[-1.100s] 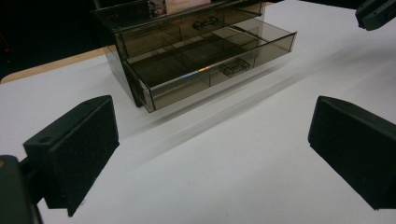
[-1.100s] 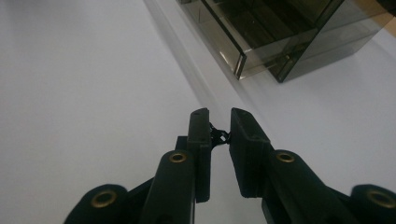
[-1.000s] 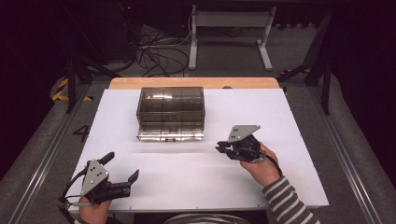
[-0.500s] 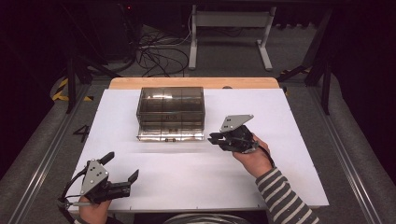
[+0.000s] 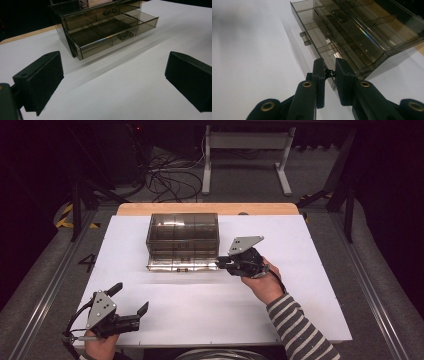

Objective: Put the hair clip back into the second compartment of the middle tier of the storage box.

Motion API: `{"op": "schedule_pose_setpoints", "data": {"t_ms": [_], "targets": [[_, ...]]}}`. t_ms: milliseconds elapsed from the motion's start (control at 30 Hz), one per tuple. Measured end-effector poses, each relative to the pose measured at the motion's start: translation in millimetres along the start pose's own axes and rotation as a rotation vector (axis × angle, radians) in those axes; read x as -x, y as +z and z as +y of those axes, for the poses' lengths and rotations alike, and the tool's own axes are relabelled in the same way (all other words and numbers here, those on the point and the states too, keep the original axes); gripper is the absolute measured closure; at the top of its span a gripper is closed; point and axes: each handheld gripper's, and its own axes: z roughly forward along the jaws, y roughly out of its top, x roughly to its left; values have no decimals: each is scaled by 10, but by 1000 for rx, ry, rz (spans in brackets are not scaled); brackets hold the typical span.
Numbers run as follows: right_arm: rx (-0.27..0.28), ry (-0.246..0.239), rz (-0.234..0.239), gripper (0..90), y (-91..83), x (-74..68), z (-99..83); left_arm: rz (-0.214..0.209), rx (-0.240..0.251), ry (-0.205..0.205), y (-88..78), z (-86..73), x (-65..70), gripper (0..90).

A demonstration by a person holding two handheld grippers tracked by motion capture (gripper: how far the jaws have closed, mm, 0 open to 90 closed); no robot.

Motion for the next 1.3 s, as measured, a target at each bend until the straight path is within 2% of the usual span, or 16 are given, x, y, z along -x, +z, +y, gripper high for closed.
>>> {"op": "schedule_pose_setpoints", "data": {"t_ms": [400,1067,1300], "targets": [[22,2,9,787,148,1,128,-2,-1,0,2,0,2,27],[41,11,25,787,504,9,302,-1,1,4,-1,1,-1,28],[42,1,22,787,629,4,333,-2,2,3,-2,1,-2,28]]}}
